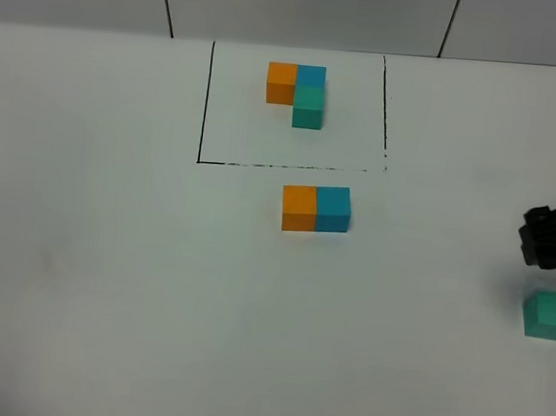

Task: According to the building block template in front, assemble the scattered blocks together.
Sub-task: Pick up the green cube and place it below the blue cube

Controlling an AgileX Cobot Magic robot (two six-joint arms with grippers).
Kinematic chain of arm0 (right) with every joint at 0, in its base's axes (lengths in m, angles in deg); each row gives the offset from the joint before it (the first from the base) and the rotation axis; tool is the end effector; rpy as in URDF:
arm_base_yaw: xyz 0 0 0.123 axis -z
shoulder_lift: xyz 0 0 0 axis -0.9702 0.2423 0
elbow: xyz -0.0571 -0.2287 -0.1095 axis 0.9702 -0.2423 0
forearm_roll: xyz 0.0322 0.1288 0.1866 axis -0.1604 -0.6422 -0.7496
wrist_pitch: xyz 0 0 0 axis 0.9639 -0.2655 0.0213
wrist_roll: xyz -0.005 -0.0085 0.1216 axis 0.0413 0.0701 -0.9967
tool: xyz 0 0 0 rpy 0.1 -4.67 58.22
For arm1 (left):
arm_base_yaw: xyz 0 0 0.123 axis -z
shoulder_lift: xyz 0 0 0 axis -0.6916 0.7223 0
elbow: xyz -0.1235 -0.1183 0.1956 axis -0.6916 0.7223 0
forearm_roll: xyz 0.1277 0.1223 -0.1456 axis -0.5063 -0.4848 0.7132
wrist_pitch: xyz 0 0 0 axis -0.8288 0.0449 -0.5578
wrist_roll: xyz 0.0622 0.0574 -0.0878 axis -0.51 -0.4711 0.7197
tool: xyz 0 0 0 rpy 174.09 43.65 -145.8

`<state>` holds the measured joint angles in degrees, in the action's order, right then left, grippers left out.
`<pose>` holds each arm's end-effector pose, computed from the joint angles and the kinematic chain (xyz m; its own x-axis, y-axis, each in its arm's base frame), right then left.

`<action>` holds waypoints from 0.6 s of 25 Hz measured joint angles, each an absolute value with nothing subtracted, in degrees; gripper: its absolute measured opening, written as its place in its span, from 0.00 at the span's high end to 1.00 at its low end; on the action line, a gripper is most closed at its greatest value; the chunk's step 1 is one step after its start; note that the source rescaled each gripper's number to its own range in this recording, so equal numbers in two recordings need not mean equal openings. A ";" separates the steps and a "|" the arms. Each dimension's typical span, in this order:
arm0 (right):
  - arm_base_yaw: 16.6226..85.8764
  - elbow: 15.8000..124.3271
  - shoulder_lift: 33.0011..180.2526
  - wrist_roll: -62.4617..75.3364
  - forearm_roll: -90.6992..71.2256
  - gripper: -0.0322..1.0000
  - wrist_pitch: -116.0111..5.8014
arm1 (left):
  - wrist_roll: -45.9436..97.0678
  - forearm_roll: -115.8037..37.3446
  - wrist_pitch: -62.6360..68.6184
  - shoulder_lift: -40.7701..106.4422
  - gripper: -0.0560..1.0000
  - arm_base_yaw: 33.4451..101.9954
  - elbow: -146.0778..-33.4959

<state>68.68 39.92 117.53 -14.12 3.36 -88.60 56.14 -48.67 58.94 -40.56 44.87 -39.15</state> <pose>0.2598 0.0256 0.1774 -0.9243 -0.2259 -0.3077 -0.2076 0.9739 -0.0916 0.0274 -0.0080 0.2558 -0.4293 0.0334 -0.9025 0.0855 0.9963 -0.0037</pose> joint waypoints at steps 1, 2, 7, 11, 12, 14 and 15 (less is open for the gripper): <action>69.60 38.82 117.11 -15.67 3.36 0.21 -88.60 | 56.14 -48.67 58.94 -40.56 0.30 44.87 -39.15; 70.25 37.97 117.04 -16.43 3.36 0.21 -88.37 | 56.14 -48.67 58.94 -40.56 0.30 44.87 -39.15; 71.04 34.30 118.83 -17.70 0.78 0.21 -85.51 | 56.14 -48.67 58.94 -40.56 0.30 44.87 -39.15; 71.04 33.70 122.66 -17.70 -1.84 0.21 -82.58 | 56.14 -48.67 58.94 -40.56 0.30 44.87 -39.15; 71.04 33.70 123.95 -17.70 -1.84 0.21 -81.60 | 56.14 -48.67 58.94 -40.56 0.30 44.87 -39.15; 71.04 33.70 126.40 -17.70 -2.16 0.21 -80.29 | 56.14 -48.67 58.94 -40.56 0.30 44.87 -39.15; 71.04 33.62 127.33 -17.70 -2.21 0.21 -79.70 | 56.14 -48.67 58.94 -40.56 0.30 44.87 -39.15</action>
